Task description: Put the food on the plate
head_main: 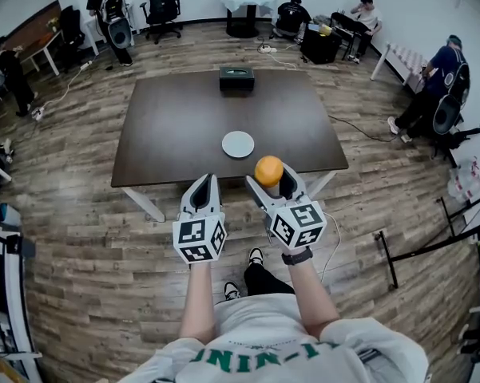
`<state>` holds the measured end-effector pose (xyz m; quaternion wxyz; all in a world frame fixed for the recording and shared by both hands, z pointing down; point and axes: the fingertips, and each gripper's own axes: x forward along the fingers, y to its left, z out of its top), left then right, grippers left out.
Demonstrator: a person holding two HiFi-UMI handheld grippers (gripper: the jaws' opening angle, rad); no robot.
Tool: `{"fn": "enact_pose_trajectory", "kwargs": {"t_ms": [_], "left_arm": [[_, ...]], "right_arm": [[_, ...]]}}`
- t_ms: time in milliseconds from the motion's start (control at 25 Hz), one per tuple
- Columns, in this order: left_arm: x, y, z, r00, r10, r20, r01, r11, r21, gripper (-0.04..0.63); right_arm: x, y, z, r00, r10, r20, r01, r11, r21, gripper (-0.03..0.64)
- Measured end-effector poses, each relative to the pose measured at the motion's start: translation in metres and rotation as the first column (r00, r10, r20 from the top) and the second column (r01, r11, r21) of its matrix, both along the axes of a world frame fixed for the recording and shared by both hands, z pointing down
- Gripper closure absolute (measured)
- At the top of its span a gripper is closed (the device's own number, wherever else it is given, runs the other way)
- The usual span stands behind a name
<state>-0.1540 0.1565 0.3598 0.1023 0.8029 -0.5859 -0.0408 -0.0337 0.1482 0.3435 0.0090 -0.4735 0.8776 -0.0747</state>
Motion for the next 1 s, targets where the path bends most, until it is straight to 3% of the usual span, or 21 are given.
{"fn": "enact_pose_trajectory", "kwargs": {"t_ms": [320,640,1000], "left_arm": [[0.006,-0.094,-0.009,0.999,-0.027,0.042,0.027,1.0,0.017,0.583],[0.018,-0.228,-0.04,0.995,-0.078,0.059,0.073,0.995,0.074,0.583],[0.048,-0.324,-0.025,0.993,-0.089,0.079,0.085,0.995,0.05,0.584]], "right_arm": [[-0.002,-0.103,-0.003,0.997,-0.058,0.055,0.059,0.998,-0.003,0.259],[0.008,-0.241,-0.045,0.992,-0.108,0.062,0.103,0.991,0.083,0.258],[0.031,-0.337,-0.025,0.993,-0.117,-0.014,0.118,0.991,0.066,0.258]]}}
